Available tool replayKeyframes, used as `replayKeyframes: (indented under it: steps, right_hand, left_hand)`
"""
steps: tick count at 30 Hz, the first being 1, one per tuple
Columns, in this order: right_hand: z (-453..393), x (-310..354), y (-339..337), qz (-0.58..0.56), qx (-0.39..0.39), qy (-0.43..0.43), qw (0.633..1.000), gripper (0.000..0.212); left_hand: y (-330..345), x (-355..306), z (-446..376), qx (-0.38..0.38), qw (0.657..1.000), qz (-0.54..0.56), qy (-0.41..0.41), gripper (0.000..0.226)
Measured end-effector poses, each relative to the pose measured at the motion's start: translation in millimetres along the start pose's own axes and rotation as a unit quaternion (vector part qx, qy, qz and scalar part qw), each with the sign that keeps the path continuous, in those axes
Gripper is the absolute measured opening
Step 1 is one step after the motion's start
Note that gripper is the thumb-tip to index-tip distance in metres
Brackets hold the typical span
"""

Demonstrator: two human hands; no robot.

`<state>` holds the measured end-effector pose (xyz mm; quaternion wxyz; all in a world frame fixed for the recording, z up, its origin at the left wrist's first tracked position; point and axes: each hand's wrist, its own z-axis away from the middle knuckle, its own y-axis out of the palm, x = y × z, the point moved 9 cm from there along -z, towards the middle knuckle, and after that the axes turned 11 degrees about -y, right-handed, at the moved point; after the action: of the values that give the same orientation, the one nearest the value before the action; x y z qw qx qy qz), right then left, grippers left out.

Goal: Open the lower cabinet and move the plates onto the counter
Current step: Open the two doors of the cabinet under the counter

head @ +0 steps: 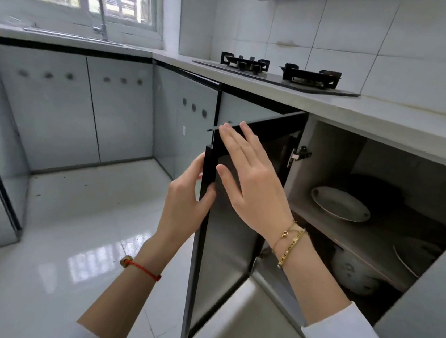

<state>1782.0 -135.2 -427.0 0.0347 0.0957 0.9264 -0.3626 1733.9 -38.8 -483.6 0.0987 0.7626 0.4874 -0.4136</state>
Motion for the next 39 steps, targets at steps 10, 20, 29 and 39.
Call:
replayKeyframes:
  steps: [10, 20, 29, 39]
  right_hand:
    - [-50.8, -6.2, 70.1, 0.009, 0.077, -0.018, 0.997, 0.062]
    - [-61.2, -5.3, 75.8, -0.009, 0.095, -0.008, 0.995, 0.062]
    - [-25.1, -20.2, 34.0, 0.010, 0.068, 0.032, 0.997, 0.059]
    - [60.0, -81.6, -52.8, 0.094, 0.056, 0.148, 0.983, 0.057]
  left_hand:
    - [-23.0, 55.9, -52.6, -0.014, 0.999, -0.015, -0.029, 0.059]
    - [-24.7, 65.7, -62.3, -0.015, 0.997, -0.029, -0.072, 0.066]
    - [-34.2, 31.0, -39.8, -0.109, 0.990, -0.067, -0.063, 0.066]
    - [29.1, -35.6, -25.2, -0.066, 0.997, -0.031, -0.008, 0.056]
